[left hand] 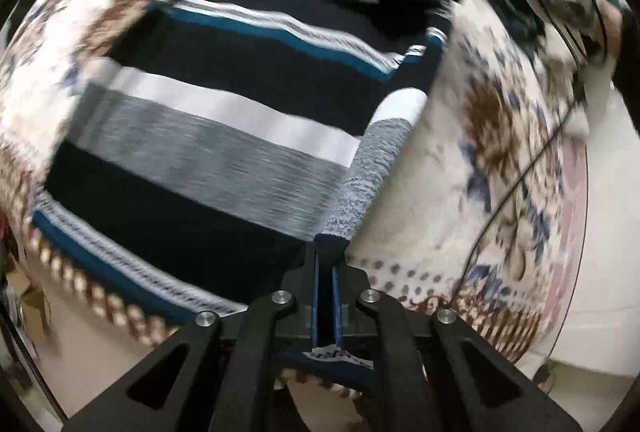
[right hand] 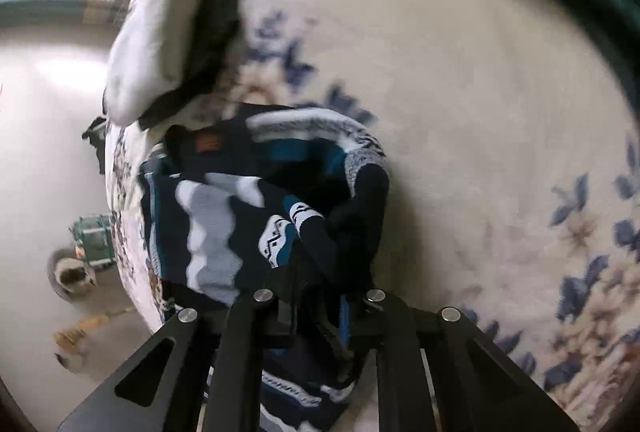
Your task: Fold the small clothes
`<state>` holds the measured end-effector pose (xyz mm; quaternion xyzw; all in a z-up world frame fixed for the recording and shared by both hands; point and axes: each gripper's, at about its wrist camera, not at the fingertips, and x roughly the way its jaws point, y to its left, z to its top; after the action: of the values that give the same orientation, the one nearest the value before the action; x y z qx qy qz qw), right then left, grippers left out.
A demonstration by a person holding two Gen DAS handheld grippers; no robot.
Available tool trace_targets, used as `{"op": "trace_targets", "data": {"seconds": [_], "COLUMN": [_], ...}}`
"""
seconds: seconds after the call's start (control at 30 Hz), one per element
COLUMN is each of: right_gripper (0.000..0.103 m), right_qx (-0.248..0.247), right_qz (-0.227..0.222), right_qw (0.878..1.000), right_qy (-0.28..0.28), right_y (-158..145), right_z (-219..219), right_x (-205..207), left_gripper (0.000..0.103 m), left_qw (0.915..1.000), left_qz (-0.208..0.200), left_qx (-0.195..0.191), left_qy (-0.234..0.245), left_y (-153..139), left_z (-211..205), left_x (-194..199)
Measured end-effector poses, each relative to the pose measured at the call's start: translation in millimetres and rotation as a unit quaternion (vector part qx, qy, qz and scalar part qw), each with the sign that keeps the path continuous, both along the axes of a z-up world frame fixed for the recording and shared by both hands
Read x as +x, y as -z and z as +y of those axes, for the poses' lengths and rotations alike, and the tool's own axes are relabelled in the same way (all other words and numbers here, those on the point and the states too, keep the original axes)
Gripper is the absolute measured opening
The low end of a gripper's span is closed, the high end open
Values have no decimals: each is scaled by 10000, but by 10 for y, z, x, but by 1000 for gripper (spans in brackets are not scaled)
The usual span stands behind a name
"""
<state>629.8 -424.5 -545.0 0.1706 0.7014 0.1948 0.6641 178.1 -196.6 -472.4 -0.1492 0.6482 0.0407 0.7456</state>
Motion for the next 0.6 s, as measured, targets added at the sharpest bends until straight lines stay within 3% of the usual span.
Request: {"op": "trace_targets", "data": {"seconds": [0.13, 0.33, 0.47, 0.6], "right_gripper": [13, 13, 13, 13], "right_qx": [-384, -811, -1114, -1456], "right_qz": [-197, -305, -299, -244], "right_qw": [9989, 9955, 9913, 9850], "right_qy": [-173, -392, -641, -892], "right_y": [-480, -967, -945, -672], "right_z": [326, 1151, 2139, 3099], "right_x": [67, 148, 207, 307], "left_gripper": [3, 3, 3, 3], "left_qw": [9985, 9938, 9921, 9910], "left_qz": [-310, -372, -330, -88], "left_qx": [118, 64, 37, -125], "left_qy": [-427, -1049, -1213, -1327], "left_y": [-298, -267, -103, 215], "left_z": [544, 1446, 2006, 2560], "left_x": [-78, -170, -220, -270]}}
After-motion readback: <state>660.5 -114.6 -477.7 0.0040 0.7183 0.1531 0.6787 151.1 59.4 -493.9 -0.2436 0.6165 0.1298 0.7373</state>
